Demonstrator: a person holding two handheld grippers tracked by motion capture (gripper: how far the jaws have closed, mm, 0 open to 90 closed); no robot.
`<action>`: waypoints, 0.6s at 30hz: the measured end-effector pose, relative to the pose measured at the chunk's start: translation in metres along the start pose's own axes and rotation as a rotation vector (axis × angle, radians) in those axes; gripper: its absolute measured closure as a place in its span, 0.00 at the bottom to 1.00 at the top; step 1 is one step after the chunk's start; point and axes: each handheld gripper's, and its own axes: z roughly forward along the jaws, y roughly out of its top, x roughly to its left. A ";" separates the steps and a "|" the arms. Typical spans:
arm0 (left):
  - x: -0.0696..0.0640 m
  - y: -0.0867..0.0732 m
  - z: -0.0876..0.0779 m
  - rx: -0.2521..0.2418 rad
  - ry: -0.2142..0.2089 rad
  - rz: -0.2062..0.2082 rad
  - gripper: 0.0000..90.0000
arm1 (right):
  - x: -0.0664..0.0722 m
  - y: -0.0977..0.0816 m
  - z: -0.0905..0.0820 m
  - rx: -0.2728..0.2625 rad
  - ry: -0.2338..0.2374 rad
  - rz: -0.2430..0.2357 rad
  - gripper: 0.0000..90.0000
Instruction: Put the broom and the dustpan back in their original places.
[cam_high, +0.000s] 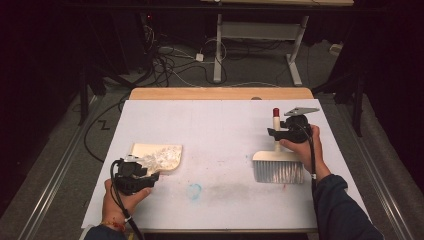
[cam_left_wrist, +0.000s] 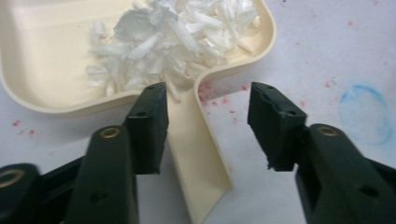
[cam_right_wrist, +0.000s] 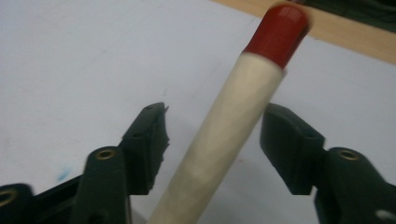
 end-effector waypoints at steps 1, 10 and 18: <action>-0.001 0.000 0.001 -0.007 0.010 0.020 0.48 | 0.000 0.001 -0.001 -0.017 -0.007 0.004 0.44; -0.005 -0.002 0.000 -0.078 0.059 0.106 0.34 | 0.006 0.006 -0.011 -0.085 -0.027 -0.022 0.40; -0.013 -0.004 -0.004 -0.184 0.043 0.154 0.30 | 0.017 0.010 -0.021 -0.128 -0.058 -0.059 0.33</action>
